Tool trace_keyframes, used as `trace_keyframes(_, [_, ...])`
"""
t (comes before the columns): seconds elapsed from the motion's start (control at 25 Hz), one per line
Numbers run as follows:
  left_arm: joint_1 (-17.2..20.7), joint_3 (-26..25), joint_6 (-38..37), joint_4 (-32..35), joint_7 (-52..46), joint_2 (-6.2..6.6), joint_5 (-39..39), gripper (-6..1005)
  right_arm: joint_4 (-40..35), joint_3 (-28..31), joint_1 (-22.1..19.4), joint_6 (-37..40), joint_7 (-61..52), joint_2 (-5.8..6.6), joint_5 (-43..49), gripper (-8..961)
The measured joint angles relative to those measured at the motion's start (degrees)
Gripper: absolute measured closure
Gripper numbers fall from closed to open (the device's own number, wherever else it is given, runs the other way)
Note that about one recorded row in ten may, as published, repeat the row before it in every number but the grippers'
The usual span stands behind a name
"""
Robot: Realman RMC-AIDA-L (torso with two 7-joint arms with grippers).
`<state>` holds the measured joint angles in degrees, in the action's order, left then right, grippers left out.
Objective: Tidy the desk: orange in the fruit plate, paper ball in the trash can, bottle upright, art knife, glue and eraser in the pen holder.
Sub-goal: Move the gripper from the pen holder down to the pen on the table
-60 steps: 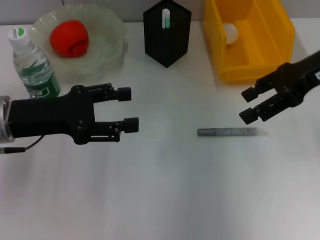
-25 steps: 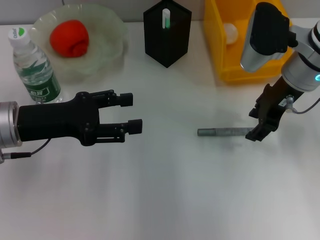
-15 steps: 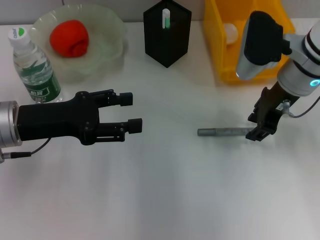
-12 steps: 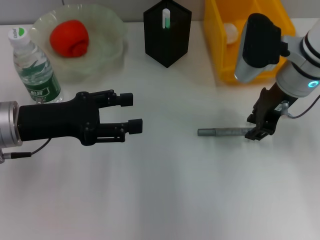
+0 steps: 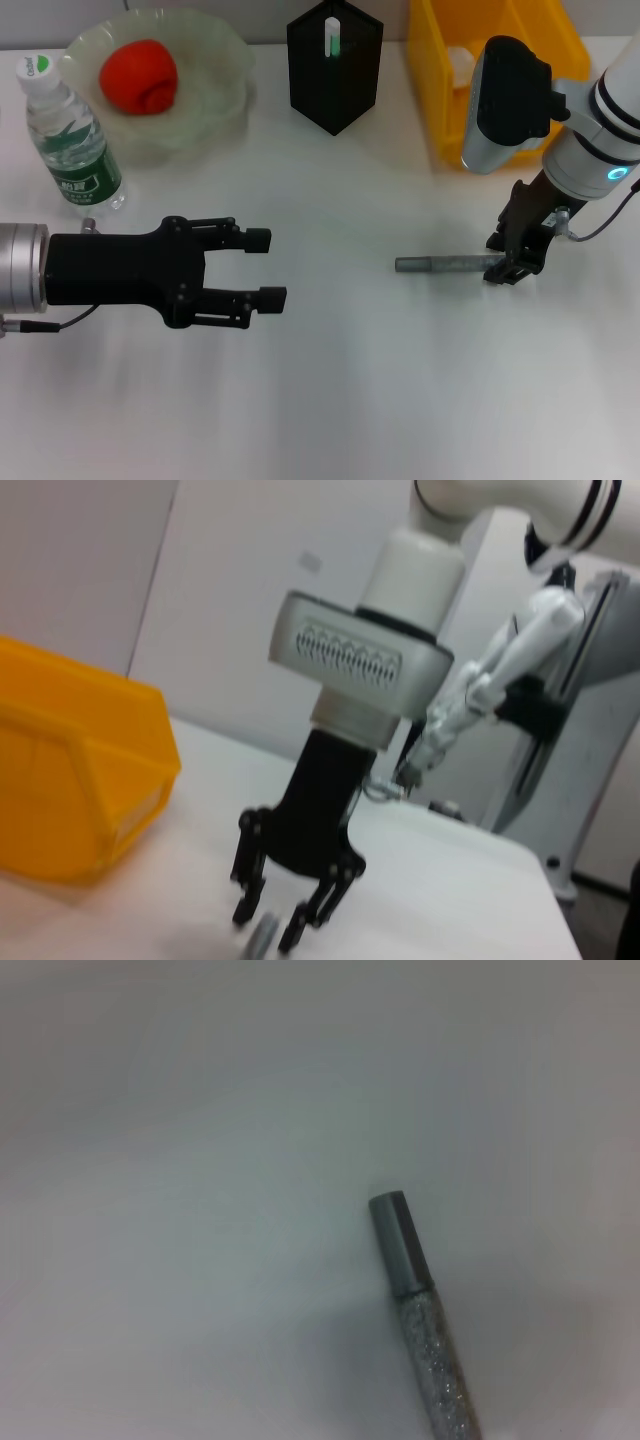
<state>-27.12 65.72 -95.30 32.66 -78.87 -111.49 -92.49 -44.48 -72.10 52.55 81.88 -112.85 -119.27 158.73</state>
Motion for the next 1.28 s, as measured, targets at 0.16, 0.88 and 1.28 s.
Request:
trace_keyframes(0.16, [-0.05, -0.22, 0.79, 1.32, 1.22, 0.24, -2.57, 196, 0.01, 0.00, 0.09, 0.26, 0.01, 0.00, 0.00, 533])
trace_keyframes(0.88, [0.75, -1.75, 2.23, 1.56, 5.47, 0.70, -2.76, 196, 1.08, -0.06, 0.36, 0.03, -0.45, 0.01, 0.29, 609])
trace_keyframes(1.28, [0.66, -1.74, 2.14, 2.11, 5.49, 0.66, -2.77, 196, 2.18, -0.25, 0.95, -0.56, -0.49, 0.01, 0.81, 725])
